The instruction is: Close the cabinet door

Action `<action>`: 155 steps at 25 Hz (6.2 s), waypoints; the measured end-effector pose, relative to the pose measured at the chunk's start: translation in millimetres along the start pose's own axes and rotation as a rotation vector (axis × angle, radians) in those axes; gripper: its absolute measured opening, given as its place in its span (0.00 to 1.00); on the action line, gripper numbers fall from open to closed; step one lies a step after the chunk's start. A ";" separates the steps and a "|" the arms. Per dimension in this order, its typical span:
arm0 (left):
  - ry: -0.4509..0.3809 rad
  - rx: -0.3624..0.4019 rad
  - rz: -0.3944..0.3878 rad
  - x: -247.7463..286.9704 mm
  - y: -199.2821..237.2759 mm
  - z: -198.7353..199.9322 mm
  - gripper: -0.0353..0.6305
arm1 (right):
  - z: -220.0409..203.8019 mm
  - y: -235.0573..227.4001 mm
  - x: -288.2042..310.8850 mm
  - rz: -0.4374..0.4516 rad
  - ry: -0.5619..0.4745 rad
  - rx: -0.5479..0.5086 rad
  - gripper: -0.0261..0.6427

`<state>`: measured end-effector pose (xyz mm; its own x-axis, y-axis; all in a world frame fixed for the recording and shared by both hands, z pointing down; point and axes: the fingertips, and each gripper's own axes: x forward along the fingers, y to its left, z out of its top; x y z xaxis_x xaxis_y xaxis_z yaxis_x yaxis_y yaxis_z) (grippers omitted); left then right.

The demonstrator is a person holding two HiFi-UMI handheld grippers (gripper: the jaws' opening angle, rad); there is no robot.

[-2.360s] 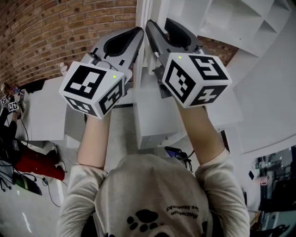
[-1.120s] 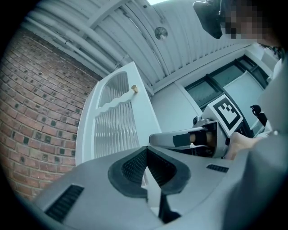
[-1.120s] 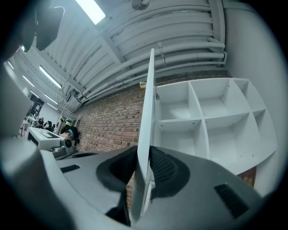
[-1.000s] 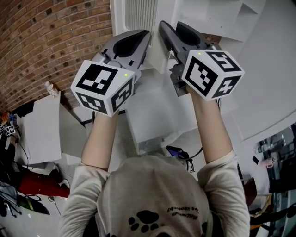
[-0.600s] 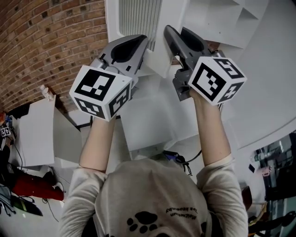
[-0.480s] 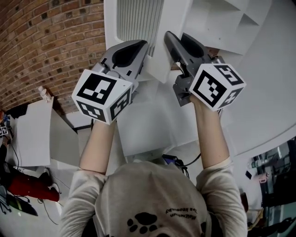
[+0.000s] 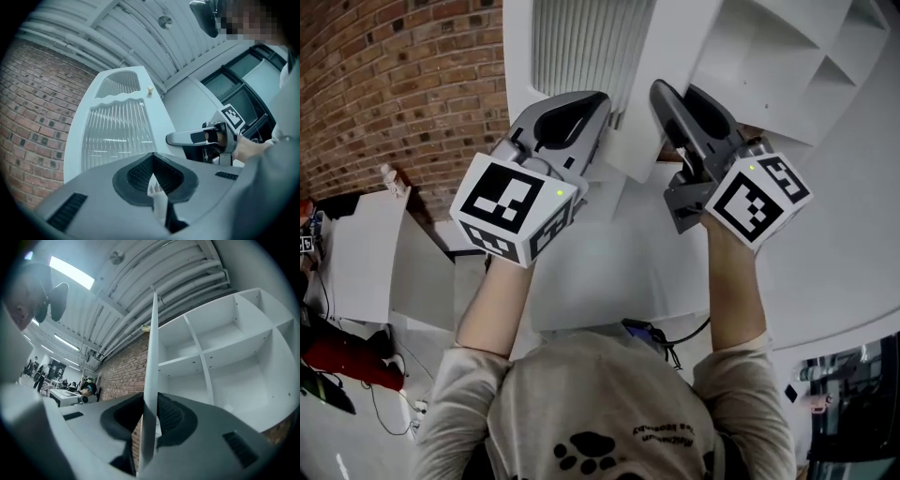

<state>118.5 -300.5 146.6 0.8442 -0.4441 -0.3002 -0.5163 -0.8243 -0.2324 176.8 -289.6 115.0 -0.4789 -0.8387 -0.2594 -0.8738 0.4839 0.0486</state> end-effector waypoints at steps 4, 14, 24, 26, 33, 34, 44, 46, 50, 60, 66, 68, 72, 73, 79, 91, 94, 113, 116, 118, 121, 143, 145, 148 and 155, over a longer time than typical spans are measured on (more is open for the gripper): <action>0.030 0.013 0.013 16.2 1.2 -11.4 0.06 | -0.7 -18.1 3.3 0.032 -0.003 0.007 0.18; 0.059 0.015 0.037 52.1 9.9 -25.4 0.06 | -4.7 -55.5 23.6 0.127 0.018 0.041 0.19; 0.074 0.017 0.100 77.5 14.5 -33.2 0.06 | -9.5 -80.1 34.8 0.222 0.037 0.064 0.19; 0.078 0.019 0.112 81.0 12.6 -35.5 0.06 | -11.2 -83.2 35.2 0.242 0.036 0.069 0.19; 0.094 0.003 0.152 94.2 24.5 -32.5 0.06 | -1.4 -86.6 51.4 0.295 0.050 0.074 0.19; 0.094 0.000 0.159 95.1 26.4 -29.9 0.06 | 0.8 -86.0 54.2 0.301 0.054 0.076 0.19; 0.109 -0.010 0.253 110.2 40.2 -33.6 0.06 | -0.7 -99.7 76.5 0.368 0.063 0.097 0.18; 0.111 -0.008 0.274 112.3 41.1 -34.9 0.06 | -2.6 -102.1 79.3 0.379 0.064 0.101 0.18; 0.119 -0.001 0.312 113.6 40.5 -36.9 0.06 | -5.6 -105.5 82.0 0.402 0.065 0.104 0.18; 0.143 -0.001 0.320 111.9 39.8 -43.5 0.06 | -11.8 -109.2 85.1 0.424 0.058 0.119 0.19; 0.146 -0.023 0.292 118.6 45.7 -51.1 0.06 | -15.1 -114.3 89.3 0.442 0.051 0.124 0.19; 0.148 -0.021 0.282 123.6 47.0 -52.6 0.06 | -15.2 -117.6 90.3 0.445 0.046 0.130 0.19; 0.145 -0.019 0.282 132.0 50.9 -58.2 0.06 | -18.9 -123.5 91.5 0.456 0.052 0.133 0.19; 0.145 -0.020 0.279 134.2 52.1 -59.4 0.06 | -19.5 -125.4 92.7 0.457 0.055 0.132 0.19; 0.146 -0.029 0.264 142.8 58.2 -59.8 0.06 | -18.5 -133.7 100.8 0.456 0.065 0.140 0.20; 0.169 -0.026 0.262 155.4 66.8 -70.4 0.06 | -27.1 -149.1 111.9 0.405 0.075 0.127 0.23; 0.175 -0.023 0.260 155.7 66.3 -69.4 0.06 | -26.4 -149.1 111.7 0.375 0.086 0.114 0.25; 0.181 -0.028 0.266 157.3 67.7 -68.1 0.06 | -14.6 -170.0 91.9 0.158 0.055 0.023 0.24; 0.180 -0.029 0.266 157.5 67.1 -68.7 0.06 | -18.3 -172.6 86.4 0.142 0.065 0.027 0.24; 0.178 -0.033 0.263 157.2 66.4 -67.7 0.06 | -18.0 -172.6 82.3 0.132 0.069 0.027 0.24; 0.172 -0.038 0.260 157.3 65.1 -63.8 0.06 | -13.1 -172.4 76.5 0.122 0.071 0.020 0.22; 0.171 -0.039 0.265 146.9 58.8 -67.4 0.06 | -34.6 -165.3 37.9 -0.010 0.055 0.038 0.05; 0.170 -0.030 0.273 139.3 51.5 -65.7 0.06 | -36.7 -159.5 33.0 -0.023 0.052 0.025 0.05; 0.172 -0.007 0.284 125.5 37.7 -64.9 0.06 | -40.4 -147.3 23.0 -0.046 0.045 -0.008 0.05; 0.156 0.006 0.335 82.7 11.4 -64.0 0.06 | -59.9 -117.5 -1.8 -0.077 0.045 -0.039 0.05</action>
<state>191.6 -369.0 178.4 0.6398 -0.7374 -0.2164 -0.7682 -0.6222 -0.1511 275.3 -359.9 167.6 -0.4127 -0.8839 -0.2201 -0.9104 0.4080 0.0683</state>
